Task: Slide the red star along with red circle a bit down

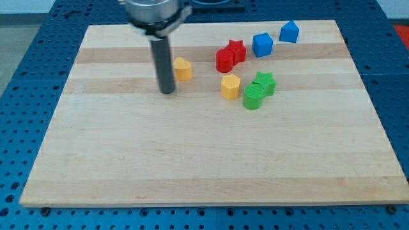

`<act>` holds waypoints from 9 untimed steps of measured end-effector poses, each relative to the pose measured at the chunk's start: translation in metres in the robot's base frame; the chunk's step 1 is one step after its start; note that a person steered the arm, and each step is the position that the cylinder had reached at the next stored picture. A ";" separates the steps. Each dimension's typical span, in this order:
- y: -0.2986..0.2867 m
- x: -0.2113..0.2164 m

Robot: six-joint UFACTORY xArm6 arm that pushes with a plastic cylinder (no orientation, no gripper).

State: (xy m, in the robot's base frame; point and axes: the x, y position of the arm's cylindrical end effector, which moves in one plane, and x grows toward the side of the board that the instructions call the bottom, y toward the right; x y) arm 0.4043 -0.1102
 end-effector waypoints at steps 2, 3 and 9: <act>-0.067 -0.036; -0.060 -0.070; 0.156 -0.150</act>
State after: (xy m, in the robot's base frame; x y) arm 0.2544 0.0459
